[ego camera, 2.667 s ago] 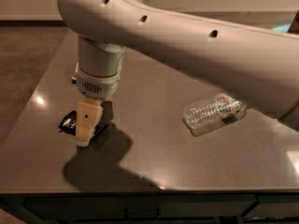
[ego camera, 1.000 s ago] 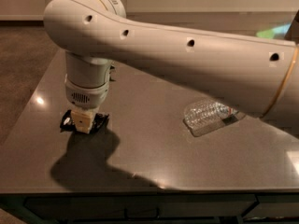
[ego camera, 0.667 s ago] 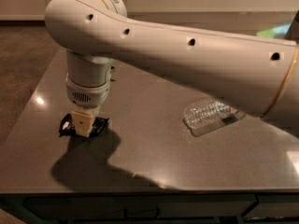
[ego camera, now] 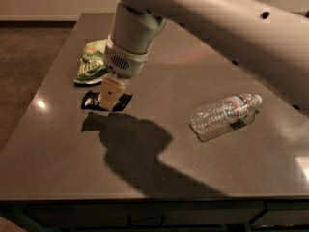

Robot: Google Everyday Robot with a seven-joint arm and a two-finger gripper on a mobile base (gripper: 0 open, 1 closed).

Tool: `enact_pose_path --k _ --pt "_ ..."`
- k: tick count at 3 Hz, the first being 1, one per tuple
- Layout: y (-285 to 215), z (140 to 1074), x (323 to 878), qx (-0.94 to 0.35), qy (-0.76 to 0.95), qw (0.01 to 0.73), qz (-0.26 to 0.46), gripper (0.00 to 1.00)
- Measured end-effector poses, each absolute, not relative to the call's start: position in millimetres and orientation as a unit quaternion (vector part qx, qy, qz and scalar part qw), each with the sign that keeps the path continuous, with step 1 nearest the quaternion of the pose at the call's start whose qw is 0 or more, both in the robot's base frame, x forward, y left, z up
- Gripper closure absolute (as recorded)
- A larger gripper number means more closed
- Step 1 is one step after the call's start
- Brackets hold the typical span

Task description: Pick rxbar chocolate

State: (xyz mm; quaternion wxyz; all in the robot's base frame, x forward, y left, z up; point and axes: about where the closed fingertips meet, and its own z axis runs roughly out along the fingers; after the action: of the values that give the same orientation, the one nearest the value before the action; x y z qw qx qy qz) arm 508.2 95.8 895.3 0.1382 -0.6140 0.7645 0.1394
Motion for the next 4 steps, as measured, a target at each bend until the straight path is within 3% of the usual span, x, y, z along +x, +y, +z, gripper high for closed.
enact_pose_path --k 4 --pt "59 952 524 -0.624 0.735 0.173 0.201 1.0"
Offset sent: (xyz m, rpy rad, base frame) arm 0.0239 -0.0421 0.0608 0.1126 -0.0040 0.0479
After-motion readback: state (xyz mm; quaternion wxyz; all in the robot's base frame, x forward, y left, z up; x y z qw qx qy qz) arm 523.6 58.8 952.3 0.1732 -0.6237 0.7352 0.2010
